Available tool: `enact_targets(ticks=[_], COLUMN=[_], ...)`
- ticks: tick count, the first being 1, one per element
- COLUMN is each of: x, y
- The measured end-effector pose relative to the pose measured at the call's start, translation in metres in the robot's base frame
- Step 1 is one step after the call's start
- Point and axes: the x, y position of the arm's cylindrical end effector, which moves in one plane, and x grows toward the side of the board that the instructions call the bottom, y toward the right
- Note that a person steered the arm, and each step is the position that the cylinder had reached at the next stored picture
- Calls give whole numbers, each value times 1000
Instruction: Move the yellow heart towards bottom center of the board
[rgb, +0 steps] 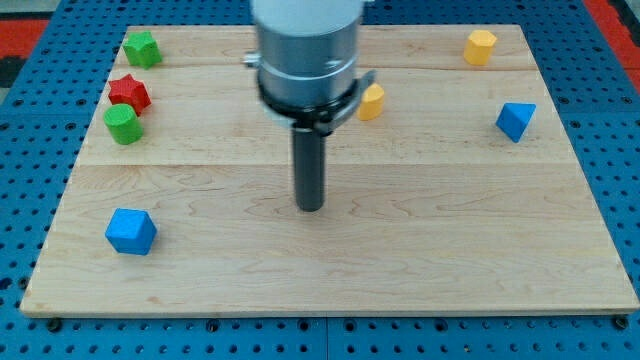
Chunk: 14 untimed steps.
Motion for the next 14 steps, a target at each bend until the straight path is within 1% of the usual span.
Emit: enact_targets(ticks=[1,2,4,6,7,8,9,10,11,12,13,14], x=[-17,-55,-71,-157,-184,-200,-206,-179,-144,-136,-151,-133], y=[-25,-26,-29,-35,-9,32,84,109,60,36,70,65])
